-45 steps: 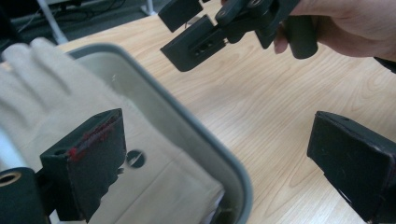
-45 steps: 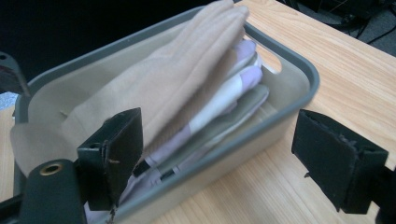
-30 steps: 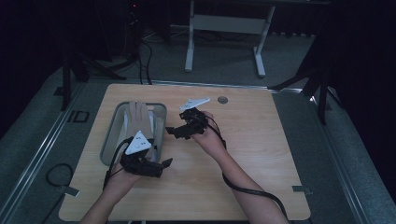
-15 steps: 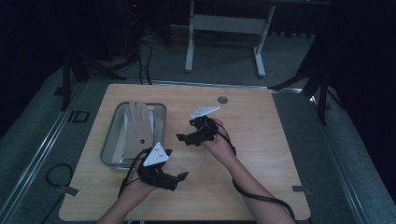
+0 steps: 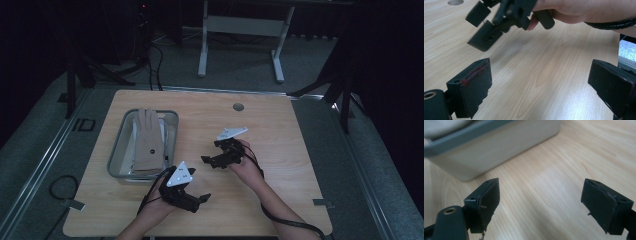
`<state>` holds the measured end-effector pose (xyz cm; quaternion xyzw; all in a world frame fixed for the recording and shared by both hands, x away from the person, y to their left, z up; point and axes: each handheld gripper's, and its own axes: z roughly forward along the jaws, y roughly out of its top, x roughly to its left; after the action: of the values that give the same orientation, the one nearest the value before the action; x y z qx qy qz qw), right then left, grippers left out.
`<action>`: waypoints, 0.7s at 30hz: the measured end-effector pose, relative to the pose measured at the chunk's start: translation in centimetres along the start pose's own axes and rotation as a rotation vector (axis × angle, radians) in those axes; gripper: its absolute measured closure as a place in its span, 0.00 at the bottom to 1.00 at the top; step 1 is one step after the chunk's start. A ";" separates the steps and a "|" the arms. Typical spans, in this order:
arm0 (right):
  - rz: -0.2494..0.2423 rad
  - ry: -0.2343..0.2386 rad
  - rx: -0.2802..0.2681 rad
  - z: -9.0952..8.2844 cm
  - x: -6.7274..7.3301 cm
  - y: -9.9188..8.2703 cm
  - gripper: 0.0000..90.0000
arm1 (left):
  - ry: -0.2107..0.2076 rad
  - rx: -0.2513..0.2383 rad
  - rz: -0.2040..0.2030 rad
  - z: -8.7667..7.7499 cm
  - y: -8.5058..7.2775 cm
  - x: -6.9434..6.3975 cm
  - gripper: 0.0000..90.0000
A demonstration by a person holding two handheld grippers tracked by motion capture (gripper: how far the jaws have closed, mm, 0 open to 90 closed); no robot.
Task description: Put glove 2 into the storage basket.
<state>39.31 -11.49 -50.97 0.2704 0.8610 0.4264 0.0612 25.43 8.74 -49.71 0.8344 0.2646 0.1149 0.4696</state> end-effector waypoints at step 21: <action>-0.007 -0.030 -0.027 -2.6 -0.9 -5.9 0.16 | -0.061 0.027 0.035 3.2 -1.0 -1.1 0.06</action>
<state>36.73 -16.72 -53.97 0.2727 0.8551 0.4337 0.0793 25.60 6.29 -52.21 0.8483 0.2369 0.0940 0.4641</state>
